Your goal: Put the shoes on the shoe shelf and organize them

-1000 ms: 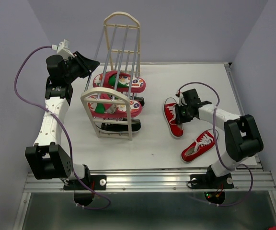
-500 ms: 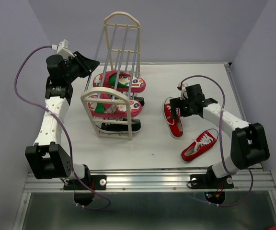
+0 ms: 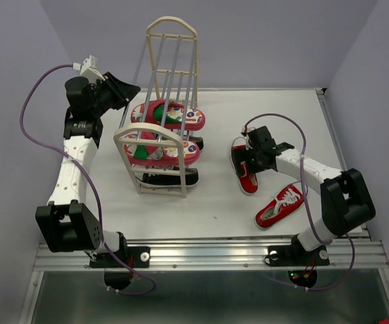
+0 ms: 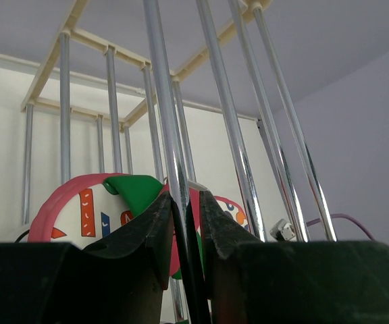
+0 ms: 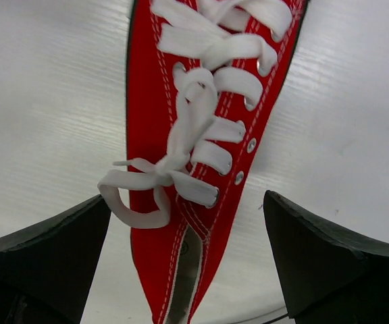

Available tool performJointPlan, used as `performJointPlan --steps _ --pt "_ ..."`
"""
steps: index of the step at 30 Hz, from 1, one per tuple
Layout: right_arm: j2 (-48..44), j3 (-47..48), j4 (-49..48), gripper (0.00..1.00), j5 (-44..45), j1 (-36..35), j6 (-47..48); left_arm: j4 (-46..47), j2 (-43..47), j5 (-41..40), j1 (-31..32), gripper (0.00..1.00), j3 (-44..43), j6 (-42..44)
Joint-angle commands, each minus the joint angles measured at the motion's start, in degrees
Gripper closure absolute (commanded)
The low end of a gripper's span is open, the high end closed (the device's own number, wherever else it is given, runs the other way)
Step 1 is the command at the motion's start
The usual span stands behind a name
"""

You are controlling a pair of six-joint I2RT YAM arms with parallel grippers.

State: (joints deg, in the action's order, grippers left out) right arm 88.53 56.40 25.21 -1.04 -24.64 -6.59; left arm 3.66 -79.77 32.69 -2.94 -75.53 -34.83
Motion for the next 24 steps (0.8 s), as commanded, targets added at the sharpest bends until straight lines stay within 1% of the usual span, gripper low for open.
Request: performJointPlan --steps 1,5,7,8,10,12,15,19,20,21,22,24 --pt "-0.8 -1.3 2.3 0.0 6.3 -1.8 -2.1 -2.9 -2.9 -1.6 0.8 0.85 0.9 5.8" --pt "-2.5 -3.0 2.9 0.0 4.6 -1.8 -2.1 -2.9 -3.2 -1.6 0.8 0.84 0.8 5.7" --pt "-3.1 -3.9 2.8 0.0 2.0 -1.8 -1.8 -2.9 -3.4 -1.5 0.8 0.84 0.5 5.7" --pt "-3.1 -3.9 2.8 0.0 -0.7 -2.4 -1.8 -2.9 -3.5 -1.3 0.8 0.85 0.5 5.7" --pt "-3.5 -4.3 2.3 0.0 -1.9 -2.4 -1.6 -2.9 -3.6 -1.2 0.8 0.85 0.5 5.6" --pt "-3.4 -4.2 2.3 0.0 -0.8 -2.4 -2.0 -2.9 -3.5 -1.3 0.8 0.85 0.5 5.6" --pt "-0.3 -3.6 2.4 0.0 0.7 -2.4 -2.8 -2.8 -3.3 -1.4 0.8 0.85 0.6 5.6" --pt "2.1 -2.7 2.5 0.0 0.8 -2.4 -3.5 -2.8 -3.0 -1.6 0.8 0.85 0.6 5.7" --pt "2.7 -2.5 2.6 0.0 4.1 -2.9 -4.3 -2.9 -2.9 -1.6 0.8 0.85 0.6 5.7" --pt "3.0 -2.4 2.6 0.01 5.1 -3.0 -4.6 -2.9 -2.9 -1.5 0.8 0.85 0.6 5.7" --pt "3.5 -2.3 2.7 0.02 5.9 -3.0 -4.9 -2.9 -2.8 -1.6 0.8 0.85 0.6 5.6" --pt "3.9 -2.0 3.0 0.11 6.1 -3.0 -4.9 -2.8 -2.7 -1.7 0.8 0.85 0.6 5.6"
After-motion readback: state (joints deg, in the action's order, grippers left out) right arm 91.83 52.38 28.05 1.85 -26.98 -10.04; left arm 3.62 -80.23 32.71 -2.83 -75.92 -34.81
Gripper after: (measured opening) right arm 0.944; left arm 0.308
